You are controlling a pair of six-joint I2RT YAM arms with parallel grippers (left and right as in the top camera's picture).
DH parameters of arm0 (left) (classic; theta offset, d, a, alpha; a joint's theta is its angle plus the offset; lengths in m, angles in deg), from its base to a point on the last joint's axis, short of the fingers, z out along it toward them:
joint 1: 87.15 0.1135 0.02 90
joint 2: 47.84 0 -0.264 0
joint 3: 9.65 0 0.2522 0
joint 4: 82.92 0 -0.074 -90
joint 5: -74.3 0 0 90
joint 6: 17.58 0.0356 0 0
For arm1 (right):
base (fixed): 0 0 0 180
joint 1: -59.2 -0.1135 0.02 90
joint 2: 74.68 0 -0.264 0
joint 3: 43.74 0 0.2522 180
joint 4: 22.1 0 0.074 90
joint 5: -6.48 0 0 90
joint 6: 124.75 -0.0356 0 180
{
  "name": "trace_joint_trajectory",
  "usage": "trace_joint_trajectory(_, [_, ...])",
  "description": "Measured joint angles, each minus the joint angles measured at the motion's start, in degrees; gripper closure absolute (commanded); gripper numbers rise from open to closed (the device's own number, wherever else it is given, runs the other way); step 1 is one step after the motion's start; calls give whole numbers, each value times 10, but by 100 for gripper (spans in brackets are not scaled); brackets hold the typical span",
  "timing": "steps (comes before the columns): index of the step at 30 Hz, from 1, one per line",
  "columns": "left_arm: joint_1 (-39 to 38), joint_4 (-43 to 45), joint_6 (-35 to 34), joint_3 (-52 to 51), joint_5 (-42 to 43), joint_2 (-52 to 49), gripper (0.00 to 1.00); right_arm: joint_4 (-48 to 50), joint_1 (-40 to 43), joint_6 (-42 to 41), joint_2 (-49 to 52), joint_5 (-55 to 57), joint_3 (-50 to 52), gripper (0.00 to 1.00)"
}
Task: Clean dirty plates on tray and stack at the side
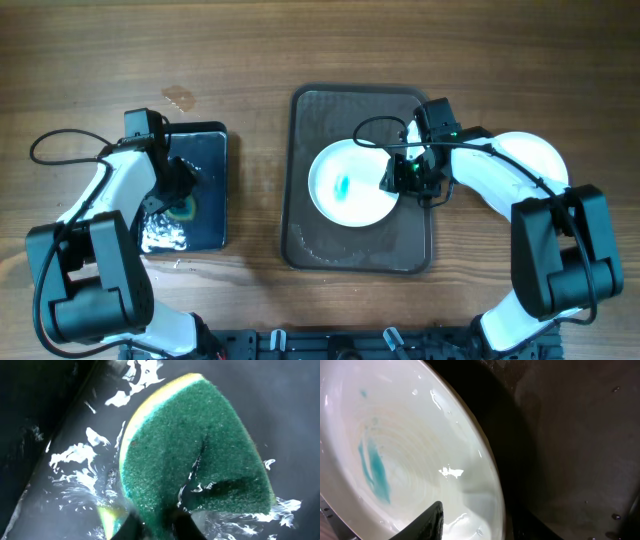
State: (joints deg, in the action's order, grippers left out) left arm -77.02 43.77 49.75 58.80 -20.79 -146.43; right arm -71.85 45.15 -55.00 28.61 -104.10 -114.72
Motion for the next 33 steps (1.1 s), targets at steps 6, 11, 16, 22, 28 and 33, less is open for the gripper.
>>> trace_joint_trajectory(6, [-4,-42,6,7,-6,16,96,1,0,3,0,0,0,54])
trace_joint_trajectory(11, [-44,-66,6,24,-6,139,96,9,0,14,0,0,0,55])
trace_joint_trajectory(16, [-138,-71,5,82,43,207,96,19,0,24,0,0,1,59])
trace_joint_trajectory(22, [-319,53,-58,123,154,173,96,35,2,38,5,-15,4,91])
trace_joint_trajectory(28, [-413,102,-134,125,198,6,96,36,4,6,10,-18,9,96])
trace_joint_trajectory(33, [-434,124,-168,125,213,-98,96,37,4,1,10,-19,9,96])
